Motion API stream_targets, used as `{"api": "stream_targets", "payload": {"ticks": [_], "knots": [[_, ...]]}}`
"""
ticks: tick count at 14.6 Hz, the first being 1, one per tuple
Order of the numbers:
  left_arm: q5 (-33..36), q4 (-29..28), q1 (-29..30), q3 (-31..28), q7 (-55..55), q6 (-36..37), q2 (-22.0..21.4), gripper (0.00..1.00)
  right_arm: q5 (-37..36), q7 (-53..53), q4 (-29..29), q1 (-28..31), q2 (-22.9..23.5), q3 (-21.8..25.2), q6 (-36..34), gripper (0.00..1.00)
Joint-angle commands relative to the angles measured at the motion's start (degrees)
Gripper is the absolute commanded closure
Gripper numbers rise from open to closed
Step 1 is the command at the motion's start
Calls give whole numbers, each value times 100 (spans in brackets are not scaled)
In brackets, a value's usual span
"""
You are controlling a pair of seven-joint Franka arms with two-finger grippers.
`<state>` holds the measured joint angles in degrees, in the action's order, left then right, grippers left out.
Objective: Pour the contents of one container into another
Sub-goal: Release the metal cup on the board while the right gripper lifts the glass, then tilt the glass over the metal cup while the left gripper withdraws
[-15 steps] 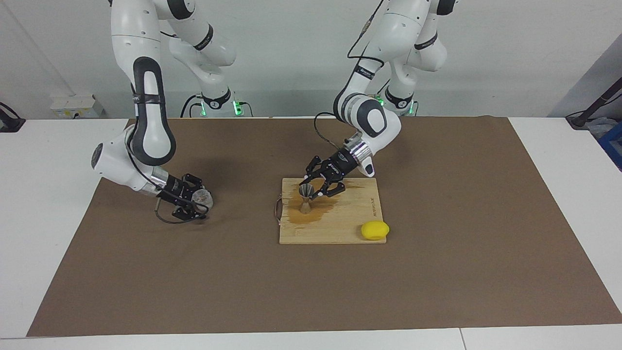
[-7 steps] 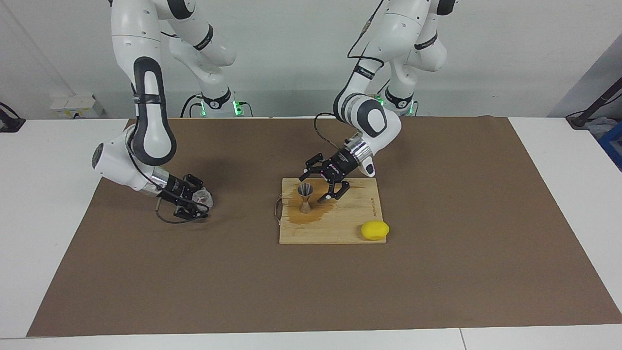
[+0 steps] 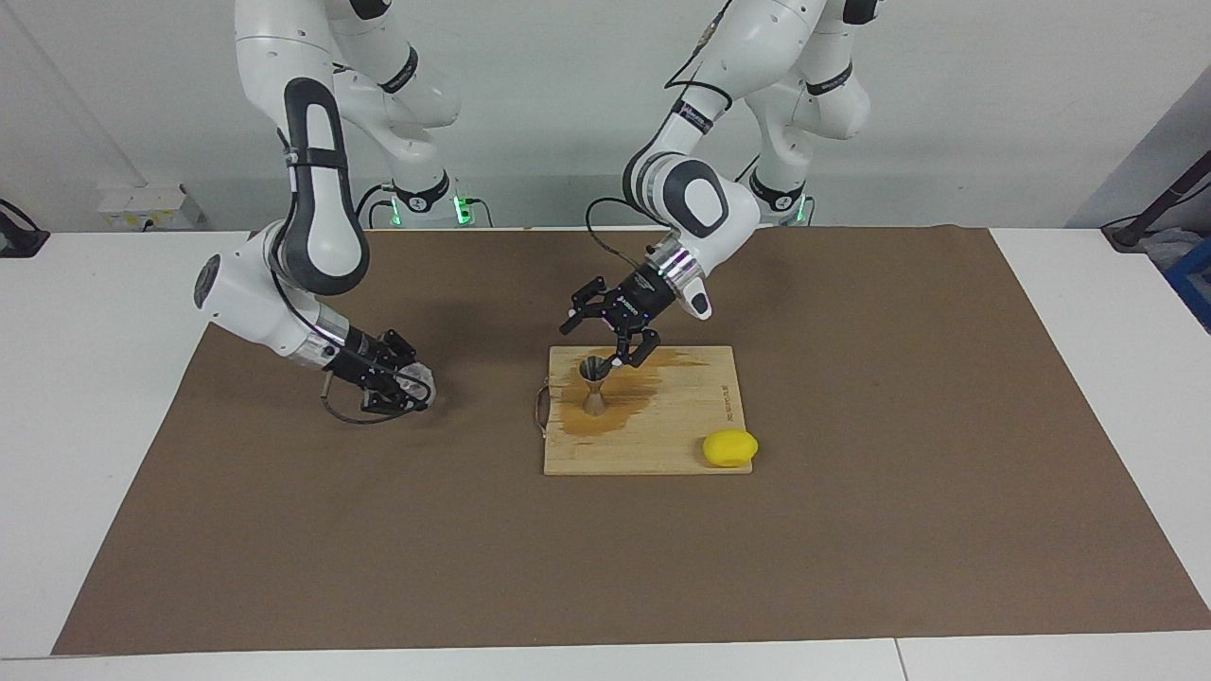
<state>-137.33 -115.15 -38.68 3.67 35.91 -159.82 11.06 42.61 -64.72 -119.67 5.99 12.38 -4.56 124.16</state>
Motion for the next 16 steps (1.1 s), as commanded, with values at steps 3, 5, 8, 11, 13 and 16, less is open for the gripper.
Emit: {"api": "stream_targets", "payload": {"ticks": [3, 5, 8, 11, 13, 16], "knots": [[494, 97, 131, -86, 153, -287, -421, 0, -419, -1058, 268, -440, -236, -1, 21, 60], [1057, 142, 351, -77, 153, -191, -412, 0, -717, -1437, 452, -703, -219, 8, 38, 59], [1751, 168, 851, -77, 170, 344, -421, 0, -1166, -2017, 882, -1072, -96, -10, 100, 59], [3033, 273, 1247, -95, 380, 1003, -412, 0, -1229, -2150, 1199, -1319, 1, -10, 118, 60], [3972, 379, 1625, -103, 705, 1599, -386, 0, -1472, -2535, 1436, -1599, 132, 8, 118, 60], [5528, 598, 1959, -103, 1014, 2277, -333, 0, -2474, -3667, 1954, -1882, 291, -27, 13, 60]]}}
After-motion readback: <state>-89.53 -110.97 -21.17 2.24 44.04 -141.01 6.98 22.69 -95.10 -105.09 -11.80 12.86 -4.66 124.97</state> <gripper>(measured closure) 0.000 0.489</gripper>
